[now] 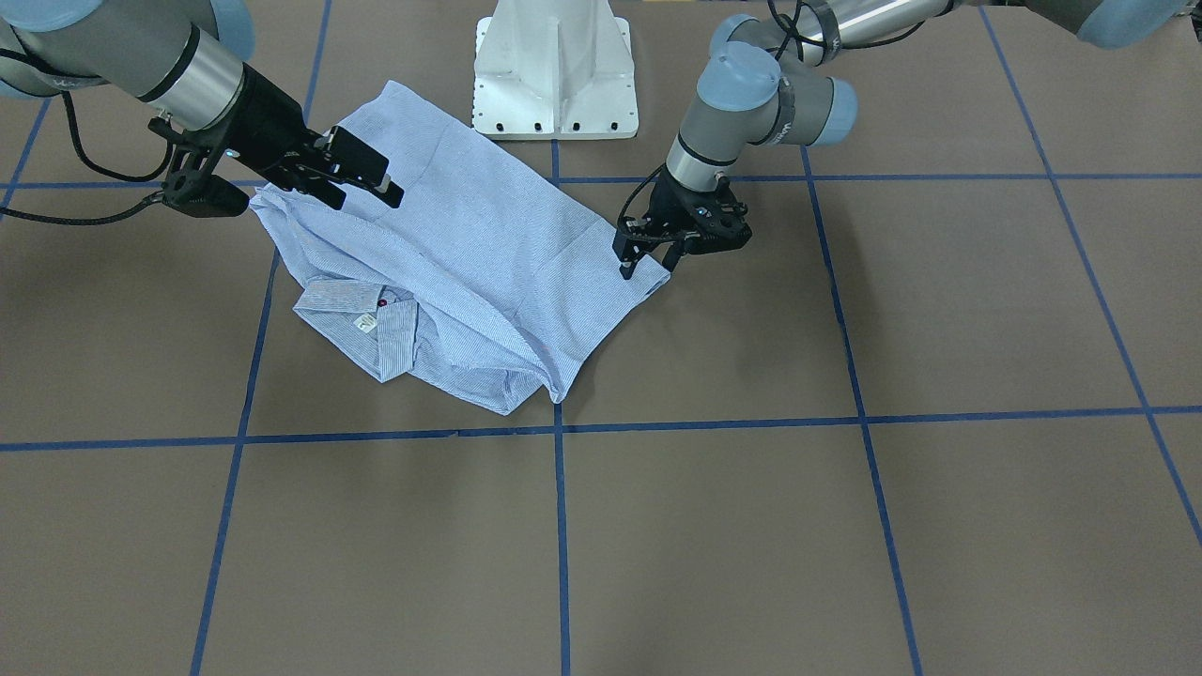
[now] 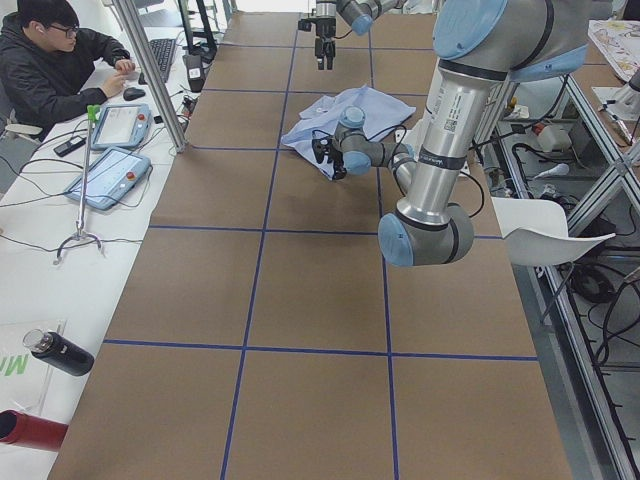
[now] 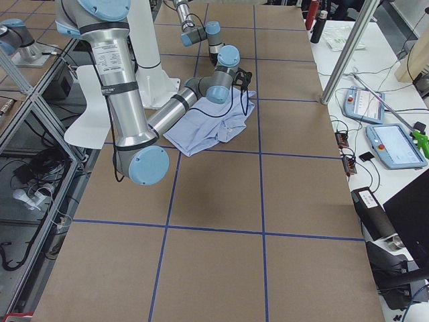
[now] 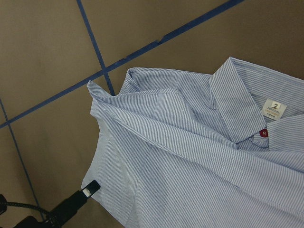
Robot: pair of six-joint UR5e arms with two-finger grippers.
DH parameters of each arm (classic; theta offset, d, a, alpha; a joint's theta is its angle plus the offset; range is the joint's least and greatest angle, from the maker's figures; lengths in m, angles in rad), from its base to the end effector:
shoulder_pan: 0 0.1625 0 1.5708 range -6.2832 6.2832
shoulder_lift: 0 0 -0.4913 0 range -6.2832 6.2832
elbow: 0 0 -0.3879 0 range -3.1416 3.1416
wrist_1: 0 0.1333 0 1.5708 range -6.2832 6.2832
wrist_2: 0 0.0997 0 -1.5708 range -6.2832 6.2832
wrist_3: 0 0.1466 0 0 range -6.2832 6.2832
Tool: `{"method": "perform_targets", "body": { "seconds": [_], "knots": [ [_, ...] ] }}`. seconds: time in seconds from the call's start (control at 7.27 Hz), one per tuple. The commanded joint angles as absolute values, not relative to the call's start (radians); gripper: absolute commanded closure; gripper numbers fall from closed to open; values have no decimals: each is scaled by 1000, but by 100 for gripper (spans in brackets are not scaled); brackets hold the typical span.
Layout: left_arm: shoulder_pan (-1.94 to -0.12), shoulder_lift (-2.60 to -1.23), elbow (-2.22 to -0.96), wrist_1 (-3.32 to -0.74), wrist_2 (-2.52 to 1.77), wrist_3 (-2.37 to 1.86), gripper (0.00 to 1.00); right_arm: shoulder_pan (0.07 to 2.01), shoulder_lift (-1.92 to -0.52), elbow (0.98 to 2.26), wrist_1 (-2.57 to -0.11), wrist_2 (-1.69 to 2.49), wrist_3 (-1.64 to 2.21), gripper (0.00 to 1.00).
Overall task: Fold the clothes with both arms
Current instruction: 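Grasp the shirt edge with the left gripper and pull it away from the robot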
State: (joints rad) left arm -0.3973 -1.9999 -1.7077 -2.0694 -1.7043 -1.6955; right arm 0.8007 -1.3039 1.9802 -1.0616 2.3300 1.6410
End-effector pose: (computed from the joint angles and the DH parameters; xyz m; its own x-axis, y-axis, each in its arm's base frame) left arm 0.6081 -0.3786 0.3845 0.4093 -0.3054 -0.8598 0.3296 0.9282 -0.1728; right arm -0.3723 -0.4304 0.3412 0.2556 0.3367 0.9063 -0.0948 0.9416 -0.3231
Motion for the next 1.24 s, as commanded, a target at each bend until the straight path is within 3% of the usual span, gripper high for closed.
{"method": "perform_targets", "body": {
  "seconds": [0.0, 0.14, 0.27, 0.41, 0.96, 1.1],
  "knots": [
    [-397, -2005, -1707, -2069, -1704, -1698, 49, 801, -1307, 1979, -1062, 2330, 1640, 0],
    [-397, -2006, -1709, -2071, -1704, -1698, 64, 801, -1308, 1979, -1060, 2330, 1641, 0],
    [-399, -2006, -1716, -2069, -1704, -1701, 92, 801, -1310, 1979, -1060, 2330, 1640, 0],
    [-400, -2006, -1720, -2069, -1704, -1766, 100, 801, -1312, 1976, -1060, 2330, 1640, 0],
    [-529, -2046, -1692, -2054, -1712, -1799, 100, 804, -1315, 1977, -1060, 2330, 1626, 0],
    [-582, -2122, -1598, -2056, -1713, -1790, 100, 804, -1315, 1980, -1060, 2330, 1625, 0]
  ]
}}
